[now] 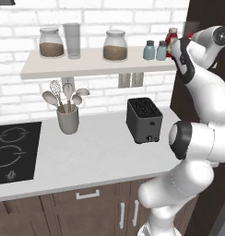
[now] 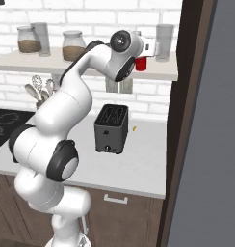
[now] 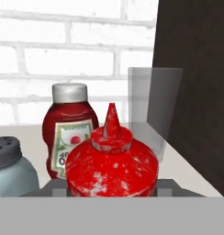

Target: Put the shaker and condiment bottle from the counter next to their counterparts in the cabinet.

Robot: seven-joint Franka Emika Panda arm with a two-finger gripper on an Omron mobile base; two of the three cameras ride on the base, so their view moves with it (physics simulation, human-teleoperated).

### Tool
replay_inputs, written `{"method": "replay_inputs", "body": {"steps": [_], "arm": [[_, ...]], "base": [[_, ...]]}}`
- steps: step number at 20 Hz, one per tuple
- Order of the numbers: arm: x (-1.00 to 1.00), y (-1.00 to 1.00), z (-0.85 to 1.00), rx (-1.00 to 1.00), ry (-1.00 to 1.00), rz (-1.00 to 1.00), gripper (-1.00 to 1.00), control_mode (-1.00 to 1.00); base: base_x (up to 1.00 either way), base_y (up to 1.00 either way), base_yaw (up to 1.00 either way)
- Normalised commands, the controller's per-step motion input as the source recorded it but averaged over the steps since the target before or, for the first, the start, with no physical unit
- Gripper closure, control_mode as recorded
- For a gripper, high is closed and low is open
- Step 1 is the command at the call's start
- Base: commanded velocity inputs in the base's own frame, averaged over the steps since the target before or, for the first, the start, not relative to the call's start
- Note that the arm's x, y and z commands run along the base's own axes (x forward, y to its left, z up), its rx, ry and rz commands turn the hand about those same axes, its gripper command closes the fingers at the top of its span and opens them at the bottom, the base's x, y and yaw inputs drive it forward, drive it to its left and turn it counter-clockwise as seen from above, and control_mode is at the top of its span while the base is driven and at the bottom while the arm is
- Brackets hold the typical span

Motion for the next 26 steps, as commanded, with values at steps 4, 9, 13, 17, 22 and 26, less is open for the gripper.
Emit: {"method": "replay_inputs", "body": {"steps": [4,9,13,17,22,26], "arm": [[0.24,0.0,-0.01,0.0,0.0,0.0,1.0,-1.0],[0.28,0.0,0.0,0.0,0.0,0.0,1.0,-1.0],[0.29,0.0,0.0,0.0,0.0,0.0,1.0,-1.0],[0.32,0.0,-0.01,0.0,0.0,0.0,1.0,-1.0],[0.29,-0.06,-0.01,0.0,0.0,0.0,1.0,-1.0],[0.21,-0.09,-0.03,0.0,0.0,0.01,1.0,-1.0]], "base": [[0.0,0.0,0.0],[0.0,0.0,0.0],[0.0,0.0,0.0],[0.0,0.0,0.0],[0.0,0.0,0.0],[0.0,0.0,0.0]]}}
